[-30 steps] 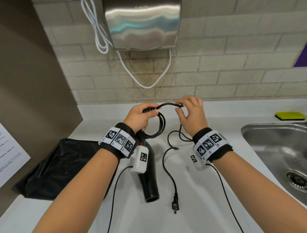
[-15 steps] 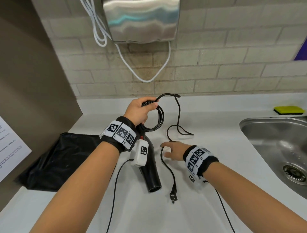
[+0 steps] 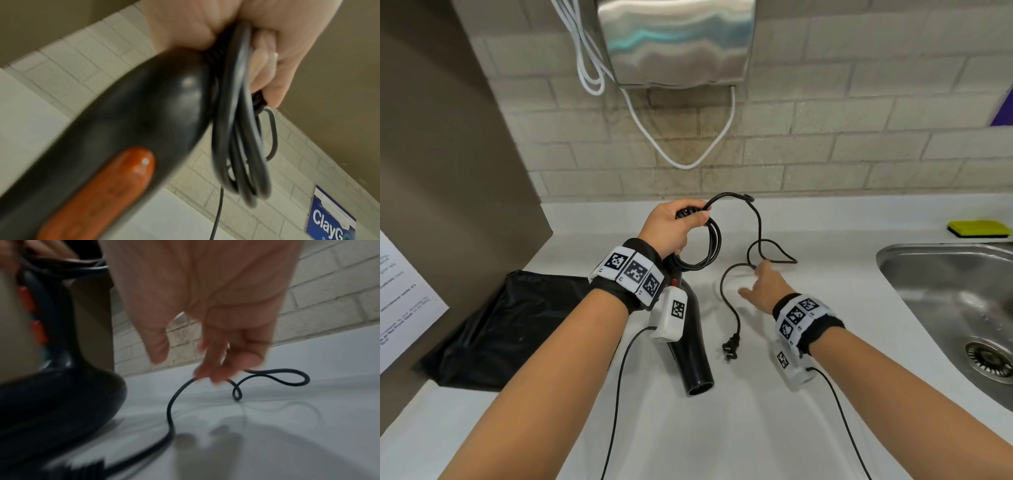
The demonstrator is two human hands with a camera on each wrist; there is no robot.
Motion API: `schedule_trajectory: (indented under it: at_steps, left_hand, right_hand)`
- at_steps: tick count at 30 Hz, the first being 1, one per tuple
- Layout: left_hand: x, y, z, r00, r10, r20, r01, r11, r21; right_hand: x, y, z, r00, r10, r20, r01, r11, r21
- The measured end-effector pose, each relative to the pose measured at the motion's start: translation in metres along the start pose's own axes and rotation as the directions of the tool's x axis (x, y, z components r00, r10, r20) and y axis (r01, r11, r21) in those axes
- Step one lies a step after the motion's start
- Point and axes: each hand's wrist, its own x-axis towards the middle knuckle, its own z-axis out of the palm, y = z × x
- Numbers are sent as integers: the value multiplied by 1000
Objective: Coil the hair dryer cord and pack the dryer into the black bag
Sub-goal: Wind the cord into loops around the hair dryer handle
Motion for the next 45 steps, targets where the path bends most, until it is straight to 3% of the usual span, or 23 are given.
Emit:
schedule_trajectory:
  at_steps: [3,5,9,13,15,18,20,23,25,29,31,33,37,40,43,45]
  left_hand:
    - [2,0,4,1000,8,19,-8,1000,10]
    - [3,1,7,1000,11,27,-12,1000,16]
    - [3,2,9,999,10,35,-10,1000,10]
    - [3,2,9,999,5,47,-5,1000,-8]
    - [4,2,9,999,-1,49,2,1000,-14]
    - [5,2,8,999,-9,47,10,1000,-17]
    - [5,3,8,999,-15,42,16,1000,-21]
    - [7,2,10,1000,-14,18,15,1000,-28]
    - [8,1,10,1000,-13,-18,13,999,-36]
    - [9,1,10,998,-12,-66,8,999,-50]
    - [9,0,12,999,-2,-51,0,999,-51]
    - [8,1,14,999,5,-36,-8,998,-64]
    - [6,3,15,1000,9,-7,-10,994,-112]
    - [5,6,11,997,14,74,-9,998,-69]
    - [4,12,6,982,40,186,-72,982,173]
    - [3,12,7,981,49,187,-93,967,236]
  right_hand:
    - [-6,4,15,958,145,248,-49,933,-357]
    - [-10,3,26,922,204,329,-85,936,-341]
    - [-7,-2,40,928,212,305,-107,939,-327]
    - [-8,-6,39,949,126,289,2,914,-407]
    - [-7,-4,31,946,98,310,17,937,-350]
    - [4,-4,16,950,126,285,-153,985,75]
    - [9,-10,4,974,99,205,-187,862,471]
    - [6,-28,-17,999,-23,29,-15,467,884]
    - [1,-40,-31,983,-134,-126,162,313,936]
    - [-7,-54,-46,921,-236,-311,359,203,911]
    - [-6,-60,-45,878,-224,-423,475,288,831]
    - [-7,-67,-38,811,-240,-534,579,460,673]
    - [-6,-79,-19,723,-311,-616,622,681,386]
    - [1,-84,-14,736,-306,-604,611,685,397]
    - [0,-85,-13,774,-353,-525,602,667,440]
    - [-1,-85,-15,815,-358,-456,552,719,422]
